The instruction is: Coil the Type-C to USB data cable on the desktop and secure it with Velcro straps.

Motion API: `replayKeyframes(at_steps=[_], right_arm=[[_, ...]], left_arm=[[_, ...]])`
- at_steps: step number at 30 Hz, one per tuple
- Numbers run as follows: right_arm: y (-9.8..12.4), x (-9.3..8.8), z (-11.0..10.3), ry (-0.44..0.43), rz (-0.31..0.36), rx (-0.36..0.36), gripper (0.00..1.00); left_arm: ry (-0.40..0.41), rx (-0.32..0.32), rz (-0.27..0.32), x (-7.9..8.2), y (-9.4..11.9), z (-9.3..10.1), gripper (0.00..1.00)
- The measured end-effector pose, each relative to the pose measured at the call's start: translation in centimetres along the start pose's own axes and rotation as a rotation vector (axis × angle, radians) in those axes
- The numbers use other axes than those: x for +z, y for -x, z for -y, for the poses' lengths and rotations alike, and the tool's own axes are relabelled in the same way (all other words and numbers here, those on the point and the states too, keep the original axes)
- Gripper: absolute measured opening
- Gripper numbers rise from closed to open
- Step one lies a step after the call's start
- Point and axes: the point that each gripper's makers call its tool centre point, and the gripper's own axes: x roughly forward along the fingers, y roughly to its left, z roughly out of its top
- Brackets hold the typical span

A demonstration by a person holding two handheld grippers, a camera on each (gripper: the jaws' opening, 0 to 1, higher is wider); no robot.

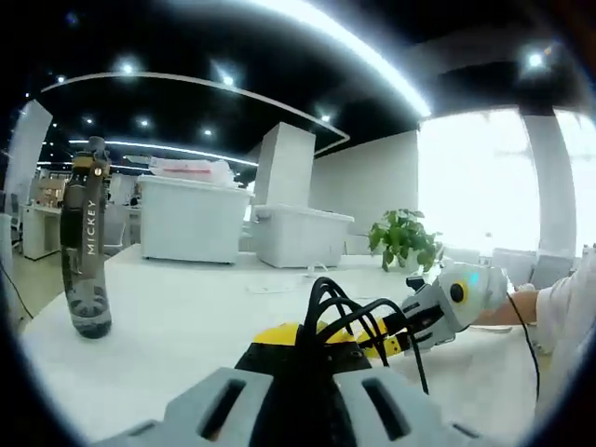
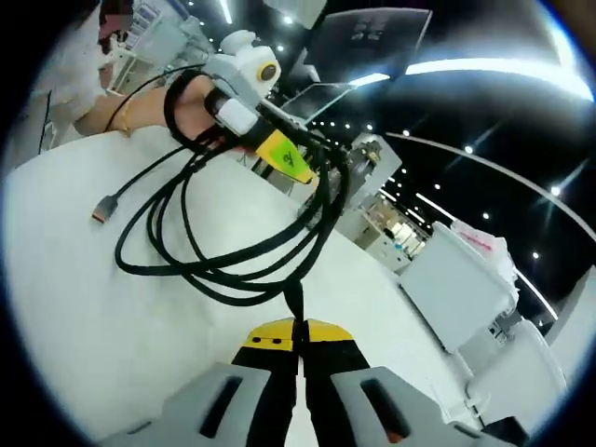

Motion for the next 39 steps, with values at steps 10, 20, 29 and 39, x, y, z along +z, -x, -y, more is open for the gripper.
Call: replayKeyframes(at_steps=[10,20,29,39], right_arm=[[6.2,0.2,0.6,-0.404,0.100,-0.062,0.20],[11.7,-0.3,2.0,-0.595,0.195,-0.151,0.16],[15.7,-2.4,5.1,-0.589,0.178,-0.281,0.16],[16.2,-1.8,6.2,-0.619,0.216,-0.305,0.16]], left_arm=[[0.117,-0.184,0.015,1.9,-1.7,8.6,0.02],[0.146,-0.310,-0.055,0.1,-4.3,13.8,0.02],[0.227,-0.367,-0.100,-1.0,-7.9,16.4,0.02],[0.000,-0.267,-0.260,-6.7,-10.8,11.6,0.04]])
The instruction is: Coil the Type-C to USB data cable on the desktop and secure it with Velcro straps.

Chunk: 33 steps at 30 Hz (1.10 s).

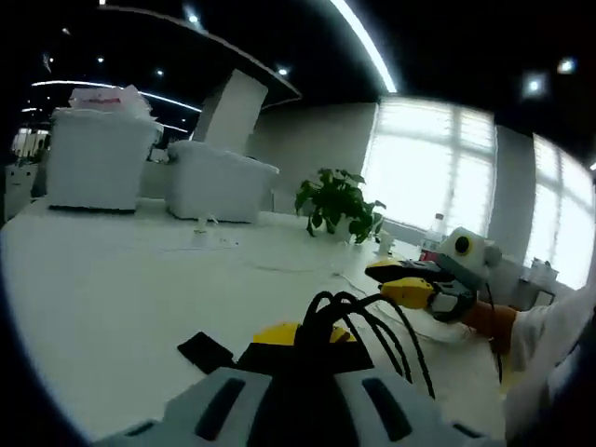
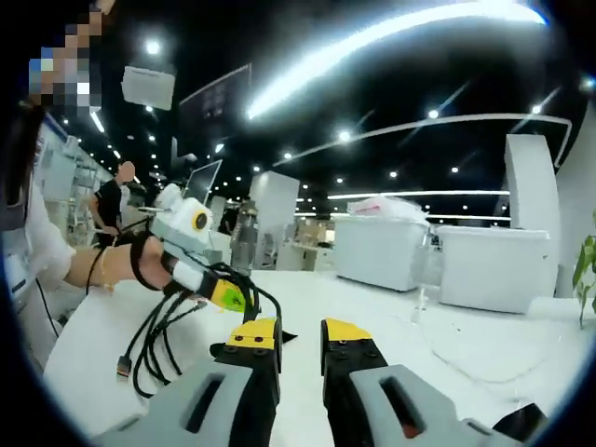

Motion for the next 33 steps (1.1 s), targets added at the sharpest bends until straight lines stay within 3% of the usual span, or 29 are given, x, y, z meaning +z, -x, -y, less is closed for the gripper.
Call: replayKeyframes(at_steps=[3,5,8,10,13,15,18,21,26,28,30,33], right_arm=[[-0.8,0.0,-3.0,0.013,-0.020,0.101,0.18],[-1.3,0.0,-4.1,0.033,-0.034,0.111,0.20],[-1.7,-0.6,-6.0,0.049,-0.064,0.188,0.20],[-2.1,-2.9,-7.1,0.077,-0.150,0.241,0.20],[-2.6,-4.4,-7.9,0.100,-0.193,0.270,0.21],[-2.8,-5.1,-8.6,0.127,-0.219,0.292,0.25],[-3.1,-5.7,-8.9,0.205,-0.242,0.297,0.26],[-3.4,-6.3,-8.6,0.313,-0.277,0.288,0.26],[-4.4,-7.2,-9.0,0.422,-0.312,0.288,0.26],[-5.1,-7.2,-8.2,0.541,-0.311,0.235,0.21],[-5.7,-6.6,-8.1,0.592,-0.272,0.220,0.16],[-6.1,-6.4,-8.1,0.588,-0.265,0.229,0.11]], left_arm=[[-0.067,0.012,-0.040,-0.9,-0.6,-0.3,0.16],[-0.120,0.032,-0.073,-1.5,-0.7,-0.9,0.18],[-0.191,0.050,-0.123,-2.6,-0.3,-1.7,0.19],[-0.194,0.054,-0.125,-2.8,0.0,-1.8,0.21],[-0.219,0.062,-0.124,-2.8,0.5,-1.8,0.27],[-0.226,0.071,-0.075,-1.8,0.8,-1.7,0.31],[-0.207,0.089,0.010,0.4,1.5,-1.9,0.32],[-0.236,0.145,0.024,1.1,1.9,-3.3,0.30],[-0.318,0.205,-0.080,-1.2,1.7,-5.8,0.25],[-0.338,0.211,-0.112,-2.1,1.7,-6.3,0.24],[-0.328,0.213,-0.108,-2.3,2.0,-6.5,0.23],[-0.313,0.219,-0.086,-2.1,2.3,-6.7,0.23]])
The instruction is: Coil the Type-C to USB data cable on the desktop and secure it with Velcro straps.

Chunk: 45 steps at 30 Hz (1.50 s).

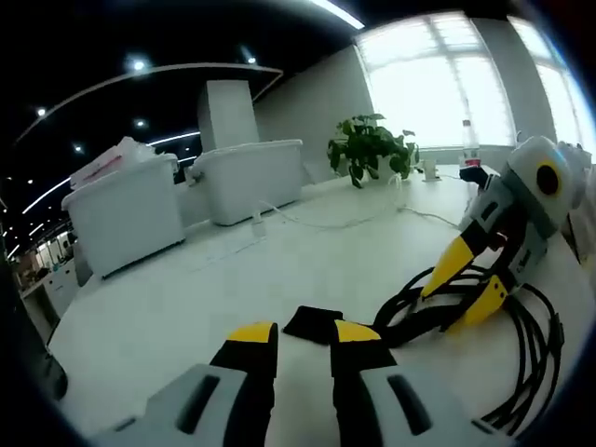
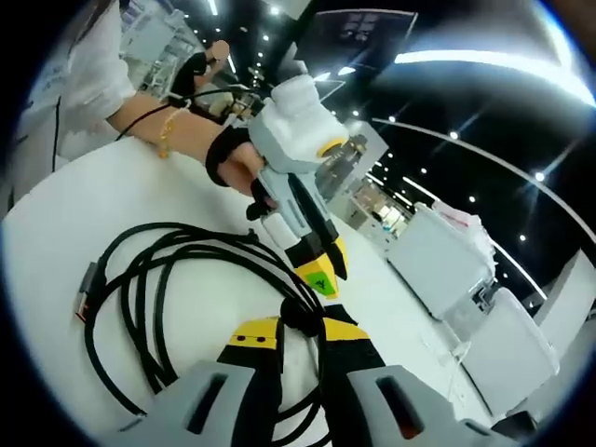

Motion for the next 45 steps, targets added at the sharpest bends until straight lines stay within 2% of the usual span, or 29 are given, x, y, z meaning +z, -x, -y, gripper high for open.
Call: replayKeyframes(at_steps=[3,5,9,10,13,14,17,21,22,24,25,26,27,30,32,34,36,39,41,42,44,45], right_arm=[[-0.4,0.6,0.3,0.010,0.015,0.008,0.04],[-0.6,1.2,0.8,-0.019,0.036,0.011,0.02],[-1.4,1.2,1.9,-0.224,0.046,0.054,0.02],[-1.5,1.2,2.0,-0.239,0.048,0.054,0.02],[-2.5,0.0,3.7,-0.401,0.017,0.035,0.02],[-3.0,-0.8,4.1,-0.430,-0.016,0.029,0.02],[-4.5,-2.1,4.3,-0.551,-0.082,0.062,0.02],[-5.8,-3.0,4.6,-0.630,-0.134,0.087,0.02],[-6.0,-3.7,4.6,-0.645,-0.179,0.084,0.01],[-6.5,-4.2,4.5,-0.650,-0.203,0.092,0.01],[-6.5,-4.8,4.3,-0.704,-0.242,0.084,0.01],[-6.6,-4.8,4.2,-0.710,-0.240,0.087,0.01],[-6.8,-5.5,4.1,-0.693,-0.268,0.086,0.01],[-6.9,-5.1,3.7,-0.697,-0.251,0.069,0.02],[-7.0,-5.1,3.8,-0.624,-0.237,0.066,0.03],[-7.2,-5.6,4.7,-0.562,-0.258,0.018,0.08],[-7.6,-5.7,5.5,-0.471,-0.248,-0.017,0.11],[-8.0,-5.6,5.5,-0.440,-0.219,-0.042,0.10],[-7.8,-5.9,6.6,-0.410,-0.231,-0.094,0.10],[-7.7,-5.7,6.8,-0.416,-0.229,-0.090,0.09],[-7.4,-3.7,7.4,-0.570,-0.094,-0.084,0.03],[-7.2,-2.8,7.3,-0.631,-0.050,-0.047,0.01]], left_arm=[[-0.016,0.004,-0.008,-0.3,-0.1,-0.1,0.23],[-0.024,0.002,-0.004,-0.1,0.0,0.0,0.22],[-0.060,-0.008,-0.006,-0.1,0.1,0.3,0.22],[-0.060,-0.014,-0.001,0.0,0.0,0.5,0.20],[-0.064,-0.023,0.009,0.1,-0.1,0.8,0.19],[-0.071,-0.022,0.009,0.1,-0.1,0.8,0.19],[-0.078,-0.020,0.010,0.1,-0.2,0.7,0.18],[-0.079,-0.021,0.006,-0.1,-0.4,0.7,0.18],[-0.079,-0.022,0.006,-0.1,-0.4,0.7,0.18],[-0.086,-0.024,0.004,-0.1,-0.5,0.8,0.17],[-0.089,-0.025,0.003,-0.1,-0.5,0.8,0.17],[-0.093,-0.026,0.001,-0.2,-0.6,0.9,0.17],[-0.121,-0.030,-0.019,-0.6,-0.7,1.1,0.17],[-0.128,-0.029,-0.015,-0.5,-0.7,1.2,0.15],[-0.111,-0.034,-0.011,-0.5,-0.7,1.3,0.15],[-0.093,-0.032,-0.007,-0.5,-0.8,1.3,0.14],[-0.077,-0.030,-0.005,-0.5,-0.8,1.1,0.14],[-0.072,-0.026,-0.002,-0.5,-0.7,1.1,0.15],[-0.074,-0.021,-0.001,-0.5,-0.7,1.0,0.15],[-0.076,-0.017,-0.001,-0.5,-0.6,0.9,0.15],[-0.073,-0.005,-0.001,-0.5,-0.6,0.6,0.15],[-0.060,0.005,0.007,-0.4,-0.5,0.4,0.15]])
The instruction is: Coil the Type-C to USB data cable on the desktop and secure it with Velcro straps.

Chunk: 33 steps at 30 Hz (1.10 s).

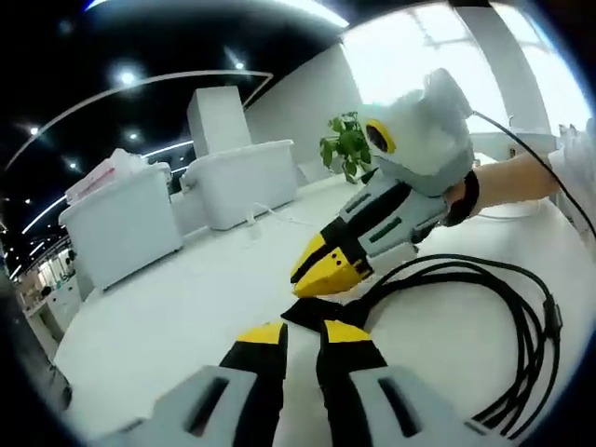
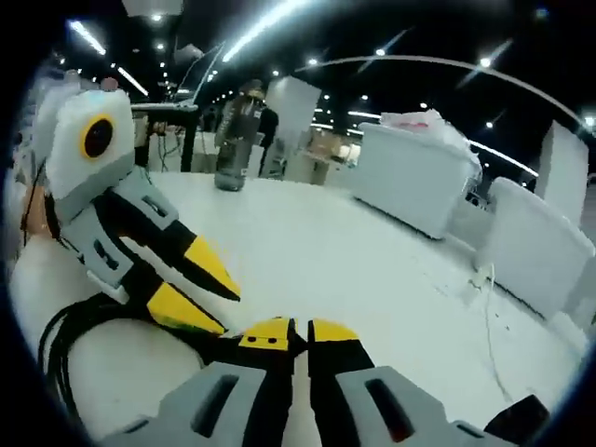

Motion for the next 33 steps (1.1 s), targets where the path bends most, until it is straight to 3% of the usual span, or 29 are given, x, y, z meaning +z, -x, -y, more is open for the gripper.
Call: replayKeyframes(at_steps=[2,5,6,9,11,12,13,14,16,19,22,23,24,29,33], right_arm=[[0.4,-1.8,-0.8,-0.014,-0.134,0.067,0.01],[-0.1,-4.2,-1.4,-0.009,-0.234,0.115,0.01],[-0.5,-3.3,-1.0,-0.048,-0.170,0.103,0.01],[-0.6,-3.4,-0.6,-0.027,-0.177,0.081,0.01],[0.0,-1.6,-0.8,-0.023,-0.063,0.109,0.01],[0.6,-0.1,-1.1,-0.062,0.027,0.132,0.01],[1.6,1.1,-2.2,-0.064,0.107,0.208,0.02],[2.3,1.4,-3.1,-0.024,0.124,0.260,0.03],[2.8,-0.4,-4.2,0.048,0.017,0.326,0.05],[2.1,-2.4,-4.7,0.092,-0.066,0.353,0.16],[1.3,-3.6,-4.2,0.143,-0.120,0.346,0.18],[1.3,-3.9,-4.3,0.171,-0.133,0.356,0.18],[1.1,-3.3,-4.4,0.178,-0.095,0.359,0.17],[0.9,-3.3,-4.6,0.201,-0.125,0.372,0.12],[0.6,-2.6,-4.4,0.159,-0.132,0.370,0.07]], left_arm=[[0.063,0.019,0.047,0.6,0.0,-0.4,0.15],[0.101,0.032,0.073,1.1,0.3,-0.9,0.15],[0.100,0.042,0.078,1.3,0.4,-1.0,0.15],[0.095,0.087,0.099,1.5,1.0,-1.9,0.15],[0.126,0.106,0.118,1.7,1.4,-2.6,0.15],[0.151,0.113,0.127,1.8,1.6,-2.9,0.15],[0.170,0.119,0.137,1.9,1.7,-3.2,0.15],[0.191,0.130,0.151,2.1,1.8,-3.6,0.15],[0.202,0.137,0.162,2.3,1.8,-3.9,0.15],[0.211,0.139,0.165,2.3,1.8,-3.9,0.15],[0.204,0.137,0.155,2.1,1.8,-3.8,0.15],[0.201,0.140,0.154,2.1,1.9,-3.9,0.15],[0.200,0.143,0.156,2.2,1.9,-4.0,0.15],[0.227,0.165,0.186,2.7,2.2,-4.9,0.15],[0.238,0.210,0.217,3.4,3.2,-6.1,0.15]])
